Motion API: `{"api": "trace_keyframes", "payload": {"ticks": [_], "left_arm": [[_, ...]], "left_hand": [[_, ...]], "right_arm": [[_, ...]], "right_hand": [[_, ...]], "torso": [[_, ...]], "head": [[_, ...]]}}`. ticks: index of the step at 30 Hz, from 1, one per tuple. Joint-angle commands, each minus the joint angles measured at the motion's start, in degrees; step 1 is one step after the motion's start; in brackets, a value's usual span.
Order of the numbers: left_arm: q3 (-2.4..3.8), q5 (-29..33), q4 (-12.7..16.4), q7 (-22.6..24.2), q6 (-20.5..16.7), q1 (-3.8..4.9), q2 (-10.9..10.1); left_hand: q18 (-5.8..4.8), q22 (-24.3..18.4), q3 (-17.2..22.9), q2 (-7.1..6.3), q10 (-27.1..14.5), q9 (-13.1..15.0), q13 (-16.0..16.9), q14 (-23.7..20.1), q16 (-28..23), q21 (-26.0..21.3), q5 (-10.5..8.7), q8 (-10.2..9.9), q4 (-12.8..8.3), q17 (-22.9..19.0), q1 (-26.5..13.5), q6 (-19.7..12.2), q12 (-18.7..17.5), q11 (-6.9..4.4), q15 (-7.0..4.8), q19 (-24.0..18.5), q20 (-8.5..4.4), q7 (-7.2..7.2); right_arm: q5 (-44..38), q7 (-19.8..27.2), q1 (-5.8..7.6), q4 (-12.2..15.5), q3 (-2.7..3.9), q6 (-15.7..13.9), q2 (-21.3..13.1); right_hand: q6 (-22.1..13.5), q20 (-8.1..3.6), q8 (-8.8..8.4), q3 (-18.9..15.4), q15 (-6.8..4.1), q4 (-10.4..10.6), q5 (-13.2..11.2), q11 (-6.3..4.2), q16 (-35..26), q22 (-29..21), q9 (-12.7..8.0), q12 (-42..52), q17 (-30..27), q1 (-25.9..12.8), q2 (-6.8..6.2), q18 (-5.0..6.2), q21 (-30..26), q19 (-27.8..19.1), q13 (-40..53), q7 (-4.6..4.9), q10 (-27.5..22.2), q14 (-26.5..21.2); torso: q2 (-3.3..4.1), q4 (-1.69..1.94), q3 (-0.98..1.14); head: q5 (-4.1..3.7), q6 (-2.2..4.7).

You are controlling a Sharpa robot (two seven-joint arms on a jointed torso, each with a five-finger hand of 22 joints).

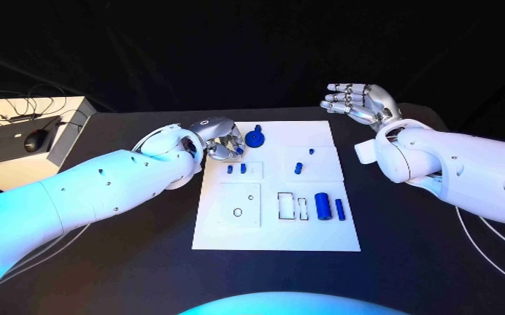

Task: Assemble the parts on the task board

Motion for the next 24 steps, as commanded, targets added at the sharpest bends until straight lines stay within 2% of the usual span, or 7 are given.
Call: {"api": "trace_keyframes", "payload": {"ticks": [1, 10, 24], "left_arm": [[0.11, 0.08, 0.09, -0.06, 1.15, -0.02, -0.21], [0.18, -0.31, -0.42, -1.31, 3.96, -0.01, -0.45], [0.18, -0.53, -1.06, -1.73, 4.71, 0.0, 0.13]], "left_hand": [[0.92, 0.05, 0.03, 0.43, 0.39, 0.05, 0.03, 0.32, -0.42, -0.01, 0.27, 0.24, -0.35, 0.06, 0.3, 0.35, 0.19, 0.0, -0.05, 0.22, 0.05, 0.09], [0.83, 0.03, -0.03, 0.46, 0.28, 0.04, 0.02, 0.16, -0.58, -0.17, 0.27, 0.22, -0.3, 0.1, 0.18, 0.27, 0.18, 0.02, -0.02, 0.1, 0.03, 0.08], [0.8, 0.03, -0.03, 0.47, 0.21, 0.04, 0.02, 0.15, -0.6, -0.22, 0.27, 0.22, -0.3, 0.14, 0.19, 0.21, 0.17, 0.04, -0.01, 0.07, 0.01, 0.09]], "right_arm": [[-0.37, 0.73, 0.0, -0.02, 0.04, 0.73, -0.01], [-0.37, 0.68, 0.0, -0.02, 0.04, 0.79, 0.0], [-0.59, 0.66, -0.01, -0.04, 0.04, 0.82, 0.07]], "right_hand": [[-0.34, 0.06, -0.18, -0.27, 0.1, 0.18, 0.33, -0.07, 0.06, -0.03, 0.03, -0.17, -0.02, 0.2, 0.15, -0.18, -0.14, -0.56, 0.04, 3.42, -0.38, -0.53], [-0.34, 0.06, -0.18, -0.27, 0.1, 0.18, 0.33, -0.07, 0.06, -0.03, 0.03, -0.17, -0.02, 0.2, 0.15, -0.18, -0.14, -0.56, 0.04, 3.42, -0.38, -0.53], [-0.34, 0.06, -0.18, -0.27, 0.1, 0.18, 0.33, -0.07, 0.06, -0.03, 0.03, -0.17, -0.02, 0.2, 0.15, -0.18, -0.14, -0.56, 0.04, 3.42, -0.38, -0.53]], "torso": [[0.02, 0.02, -0.02], [0.0, 0.04, -0.06], [0.01, -0.07, 0.02]], "head": [[-0.04, -0.1], [-0.06, -0.22], [0.01, -0.21]]}}
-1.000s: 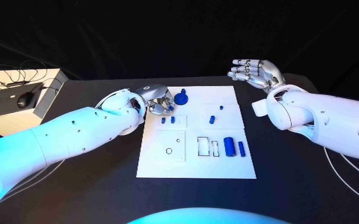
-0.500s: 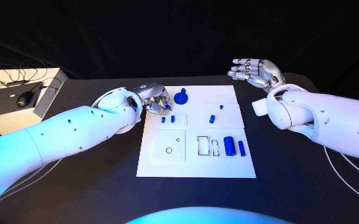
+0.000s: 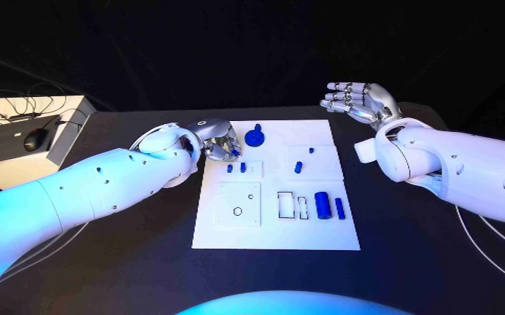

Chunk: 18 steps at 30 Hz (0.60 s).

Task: Assemble the parts on the task board

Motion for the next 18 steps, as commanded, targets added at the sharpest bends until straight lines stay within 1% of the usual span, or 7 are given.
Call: {"api": "trace_keyframes", "payload": {"ticks": [1, 10, 18], "left_arm": [[0.05, -0.41, -0.17, -0.28, 1.3, 0.0, 0.24], [0.06, -0.55, -0.49, -0.35, 0.97, -0.01, 0.73], [0.08, -0.71, -0.55, -0.47, 0.54, -0.01, 1.12]], "left_hand": [[0.81, 0.04, -0.02, 0.47, 0.22, 0.09, 0.05, 0.16, -0.38, -0.22, 0.27, 0.24, -0.3, 0.09, 0.19, 0.23, 0.23, 0.04, -0.02, 0.08, 0.01, 0.1], [0.71, 0.05, -0.02, 0.54, 0.13, 0.1, 0.05, 0.14, -0.47, -0.36, 0.24, 0.26, -0.24, 0.22, 0.2, 0.16, 0.25, 0.07, 0.0, 0.15, -0.1, 0.13], [0.71, 0.05, -0.04, 0.53, 0.12, 0.09, 0.05, 0.17, -0.46, -0.37, 0.23, 0.24, -0.22, 0.24, 0.18, 0.13, 0.25, 0.07, 0.0, 0.19, -0.11, 0.14]], "right_arm": [[-0.5, 0.67, -0.01, -0.01, 0.04, 0.74, 0.03], [-0.51, 0.67, -0.01, 0.04, 0.04, 0.74, 0.01], [-0.52, 0.67, -0.01, 0.08, 0.04, 0.74, 0.03]], "right_hand": [[-0.34, -0.15, -0.18, -0.27, -0.11, 0.18, 0.33, -0.07, 0.06, -0.03, 0.03, -0.17, -0.02, 0.2, 0.15, -0.18, -0.14, -0.35, 0.04, 3.42, -0.38, -0.32], [-0.34, -0.15, -0.18, -0.27, -0.11, 0.18, 0.33, -0.07, 0.06, -0.03, 0.03, -0.17, -0.02, 0.2, 0.15, -0.18, -0.14, -0.35, 0.04, 3.42, -0.38, -0.32], [-0.34, -0.15, -0.18, -0.27, -0.11, 0.18, 0.33, -0.07, 0.06, -0.03, 0.03, -0.17, -0.02, 0.2, 0.15, -0.18, -0.14, -0.35, 0.04, 3.42, -0.38, -0.32]], "torso": [[0.01, -0.05, 0.02], [0.04, 0.03, -0.01], [0.02, 0.0, 0.0]], "head": [[0.03, 0.0], [-0.07, 0.11], [-0.06, 0.12]]}}
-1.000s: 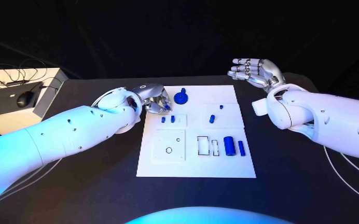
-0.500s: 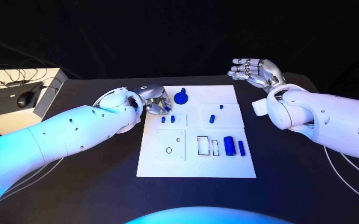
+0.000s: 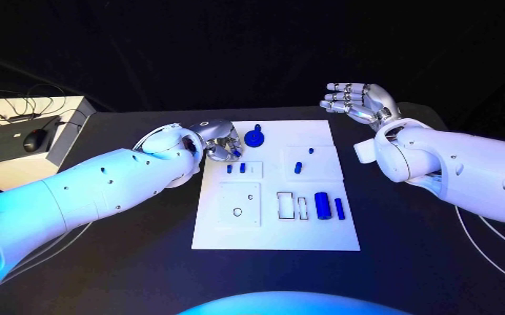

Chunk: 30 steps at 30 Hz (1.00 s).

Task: Assemble the parts on the task board

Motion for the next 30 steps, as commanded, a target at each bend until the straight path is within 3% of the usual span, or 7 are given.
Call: {"api": "trace_keyframes", "payload": {"ticks": [1, 30], "left_arm": [[0.05, -0.55, -0.01, -0.09, 0.07, -0.01, 0.22], [0.01, -0.61, -0.66, -1.28, 1.8, 0.01, 0.81]], "left_hand": [[0.71, 0.05, -0.04, 0.53, 0.12, 0.05, 0.07, 0.17, -0.21, -0.37, 0.23, 0.37, -0.23, 0.07, 0.17, 0.13, 0.25, 0.07, -0.01, 0.2, -0.12, 0.14], [0.58, -0.16, -0.36, 0.53, -0.73, 0.03, 0.05, -0.07, -0.35, -0.97, 0.03, 0.37, 0.31, 0.28, -0.03, -0.66, 0.23, 0.31, 0.19, 0.31, -0.04, 0.2]], "right_arm": [[-0.46, 0.66, 0.0, 0.06, 0.04, 0.69, 0.03], [-0.34, 0.46, 0.01, 0.4, 0.04, 0.76, -0.16]], "right_hand": [[-0.34, -0.15, -0.18, -0.27, -0.11, 0.18, 0.33, -0.07, 0.06, -0.03, 0.03, -0.17, -0.02, 0.2, 0.15, -0.18, -0.14, -0.35, 0.04, 3.42, -0.38, -0.32], [-0.18, -0.14, -0.17, -0.29, -0.11, 0.21, 0.32, -0.09, 0.07, -0.03, 0.03, -0.16, -0.01, 0.2, 0.15, -0.18, -0.14, -0.4, 0.05, 3.41, -0.22, -0.32]], "torso": [[0.0, 0.01, -0.01], [0.02, 0.02, -0.01]], "head": [[0.02, 0.01], [-0.14, -0.19]]}}
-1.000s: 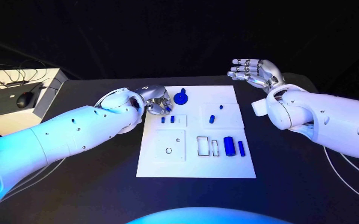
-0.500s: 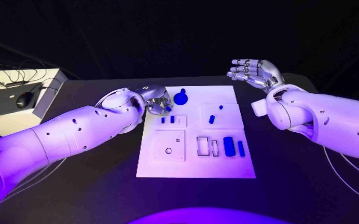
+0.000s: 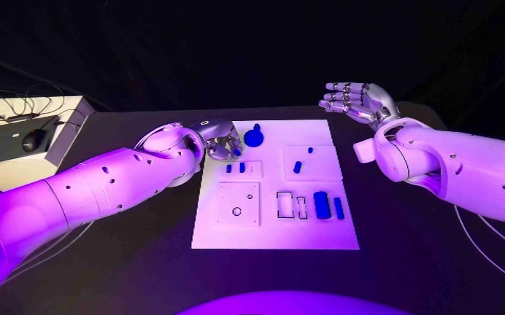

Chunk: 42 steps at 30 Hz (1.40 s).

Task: Assemble the parts on the task board

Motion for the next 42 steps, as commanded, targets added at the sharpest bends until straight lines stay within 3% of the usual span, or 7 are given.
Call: {"api": "trace_keyframes", "payload": {"ticks": [1, 13, 42], "left_arm": [[-0.05, -0.48, -0.07, -0.54, 1.77, -0.06, 0.11], [-0.07, -0.43, -0.2, -0.63, 3.09, -0.05, 0.06], [-0.06, -0.23, -0.04, -0.12, 1.42, -0.05, -0.04]], "left_hand": [[0.57, -0.08, -0.18, 0.5, -0.62, 0.05, 0.06, -0.1, -0.35, -0.36, 0.04, 0.18, 0.16, 0.07, -0.05, -0.5, 0.24, 0.14, 0.21, 0.29, -0.02, 0.01], [0.46, -0.28, -0.31, -0.1, -1.14, 0.02, 0.06, -0.58, -0.21, -0.85, 0.05, 0.16, 0.7, 0.13, -0.56, -1.46, 0.27, 0.09, 0.27, 0.21, 0.13, -0.55], [0.17, -0.41, -1.08, -0.63, -1.37, 0.02, 0.21, -0.45, 0.29, -1.34, 0.04, 0.19, 1.36, 0.18, -0.19, -3.14, 0.96, -0.16, 0.06, 0.77, -0.19, -1.17]], "right_arm": [[-0.32, 0.51, 0.01, 0.12, 0.04, 0.69, -0.02], [-0.36, 0.47, 0.01, 0.11, 0.04, 0.71, -0.04], [-0.38, 0.45, 0.01, -0.13, 0.04, 0.79, 0.1]], "right_hand": [[-0.18, -0.14, -0.17, -0.12, -0.11, 0.05, 0.32, -0.09, 0.07, -0.03, 0.04, -0.16, -0.01, 0.2, 0.15, -0.19, -0.14, -0.4, 0.05, 3.41, -0.22, -0.32], [-0.18, -0.14, -0.17, -0.12, -0.11, 0.05, 0.32, -0.09, 0.07, -0.03, 0.04, -0.16, -0.01, 0.2, 0.15, -0.19, -0.14, -0.4, 0.05, 3.41, -0.22, -0.32], [0.01, -0.15, -0.16, -0.08, -0.11, 0.05, 0.31, -0.12, 0.06, -0.04, 0.04, -0.15, -0.02, 0.26, 0.2, -0.23, -0.16, -0.58, 0.05, 3.37, -0.05, -0.41]], "torso": [[0.0, 0.01, 0.04], [-0.04, 0.03, 0.01], [-0.03, 0.03, 0.0]], "head": [[0.02, -0.09], [-0.01, -0.15], [-0.1, -0.19]]}}
